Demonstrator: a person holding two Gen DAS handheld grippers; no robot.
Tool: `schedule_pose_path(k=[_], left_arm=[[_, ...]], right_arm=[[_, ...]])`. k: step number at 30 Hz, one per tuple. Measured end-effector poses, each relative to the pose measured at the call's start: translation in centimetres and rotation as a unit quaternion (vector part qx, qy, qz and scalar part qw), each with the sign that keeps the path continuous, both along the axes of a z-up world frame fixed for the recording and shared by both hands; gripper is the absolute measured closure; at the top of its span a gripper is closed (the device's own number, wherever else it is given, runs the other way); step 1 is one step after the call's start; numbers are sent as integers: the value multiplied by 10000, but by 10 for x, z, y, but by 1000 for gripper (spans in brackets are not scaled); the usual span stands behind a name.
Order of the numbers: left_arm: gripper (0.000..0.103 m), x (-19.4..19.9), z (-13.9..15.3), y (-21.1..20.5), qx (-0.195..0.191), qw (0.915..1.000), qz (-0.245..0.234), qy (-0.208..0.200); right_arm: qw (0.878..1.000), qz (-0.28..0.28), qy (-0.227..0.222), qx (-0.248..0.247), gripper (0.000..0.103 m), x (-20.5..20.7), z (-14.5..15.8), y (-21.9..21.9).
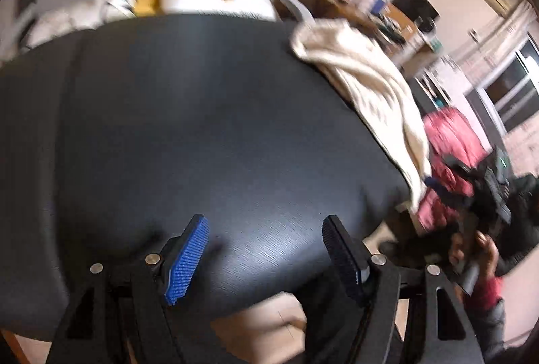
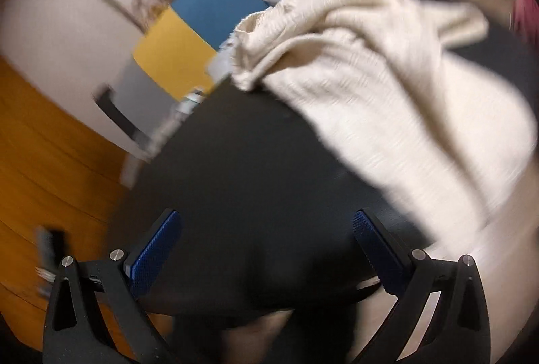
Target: Fold clothes
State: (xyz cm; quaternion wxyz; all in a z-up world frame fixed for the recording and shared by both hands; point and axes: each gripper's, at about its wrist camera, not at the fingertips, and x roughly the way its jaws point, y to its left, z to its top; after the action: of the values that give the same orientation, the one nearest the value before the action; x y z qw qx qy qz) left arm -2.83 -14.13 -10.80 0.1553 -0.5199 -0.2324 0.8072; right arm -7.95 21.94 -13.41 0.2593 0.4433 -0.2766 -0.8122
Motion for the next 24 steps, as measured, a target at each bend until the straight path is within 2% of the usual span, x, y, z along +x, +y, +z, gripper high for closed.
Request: schedule_pose_path(k=[3,8,11,12,14,18,22,24], left_arm=[[32,-18,7,9,370,9993,-45,91],[31,-47,20,24,985,9948,-120,242],[32,-66,27,36,1350,9902,-203,298],[32,-76,28,52,1387,9894,-323,273],[32,-95,35,89,1226,9903,-566,324],[32,-138,37,129,1312,9884,-759,43],[32,-191,15,138,1699,9827,-373,-635],[33,-205,13,140,1698,9828,-216,-697]], right_arm=[[9999,-24,-25,-113,0,5,9,6],[9983,21,-110,566,0,21,23,5],[9969,-28,-60,789,0,41,23,10],[9963,-64,-49,861,0,47,23,13],[9950,-118,-21,995,0,55,21,19],[9936,-220,-79,1101,0,62,9,29],[9932,-324,-162,1105,0,67,-2,40],[9936,-351,-214,1054,0,65,-5,43]])
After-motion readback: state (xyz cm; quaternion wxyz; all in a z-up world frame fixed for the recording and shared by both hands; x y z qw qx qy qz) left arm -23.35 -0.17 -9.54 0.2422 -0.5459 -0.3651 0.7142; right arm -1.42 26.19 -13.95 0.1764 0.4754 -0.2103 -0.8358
